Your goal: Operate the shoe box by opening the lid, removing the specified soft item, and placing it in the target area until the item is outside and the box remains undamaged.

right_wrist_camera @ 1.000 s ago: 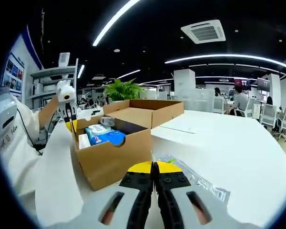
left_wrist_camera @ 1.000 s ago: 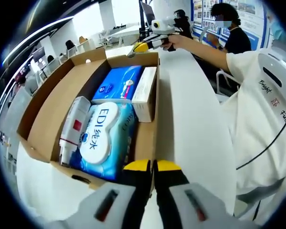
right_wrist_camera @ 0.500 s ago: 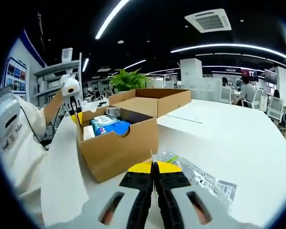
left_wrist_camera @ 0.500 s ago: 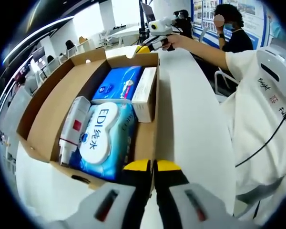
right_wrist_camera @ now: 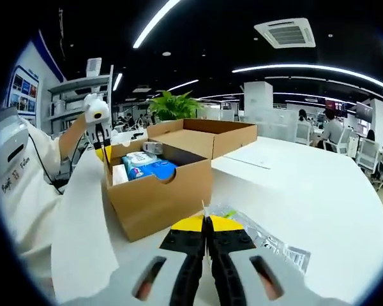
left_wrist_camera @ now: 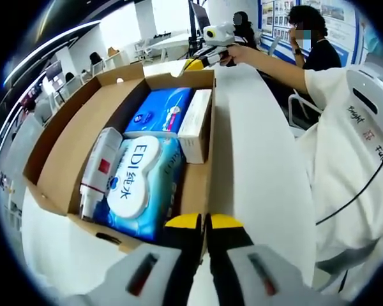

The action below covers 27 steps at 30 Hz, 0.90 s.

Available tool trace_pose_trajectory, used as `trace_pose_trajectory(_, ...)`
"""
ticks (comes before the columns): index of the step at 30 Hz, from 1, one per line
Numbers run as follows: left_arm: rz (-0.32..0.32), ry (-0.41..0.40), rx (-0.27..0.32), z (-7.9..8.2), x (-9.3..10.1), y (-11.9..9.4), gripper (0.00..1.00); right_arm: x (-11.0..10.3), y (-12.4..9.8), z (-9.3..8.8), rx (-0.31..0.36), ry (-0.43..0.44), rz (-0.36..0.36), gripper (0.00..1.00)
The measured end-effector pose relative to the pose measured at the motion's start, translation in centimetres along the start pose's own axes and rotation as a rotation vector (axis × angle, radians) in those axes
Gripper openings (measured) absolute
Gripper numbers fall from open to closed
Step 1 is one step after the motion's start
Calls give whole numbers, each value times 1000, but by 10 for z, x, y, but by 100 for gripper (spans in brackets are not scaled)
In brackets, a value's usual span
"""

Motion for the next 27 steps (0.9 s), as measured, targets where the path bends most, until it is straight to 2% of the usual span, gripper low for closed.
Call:
trace_pose_trajectory(10, -5, 2, 1, 0, 0, 0, 3, -2, 1, -3, 7, 31, -9, 0)
trace_pose_trajectory(12, -3, -6, -5, 0, 0, 0, 3, -4, 1, -2, -2, 15, 1, 0)
trace_pose_trajectory(14, 4, -15, -4, 0, 0, 0, 3, -3, 2, -2, 14, 46, -8, 0)
trace_pose_trajectory(27, -7, -19, -17, 0, 0, 0, 3, -3, 1, -11, -24, 99, 20, 0)
Point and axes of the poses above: the point that each gripper's makers call its tool centre point, and the gripper's own axes: y roughly forward along the fingers, x roughly to its right, z roughly out of its top, the point moved 7 cm from there along -y, roughly backward along the fingers, and after that the axes turned 5 degrees about x, right-handed, at the moved point
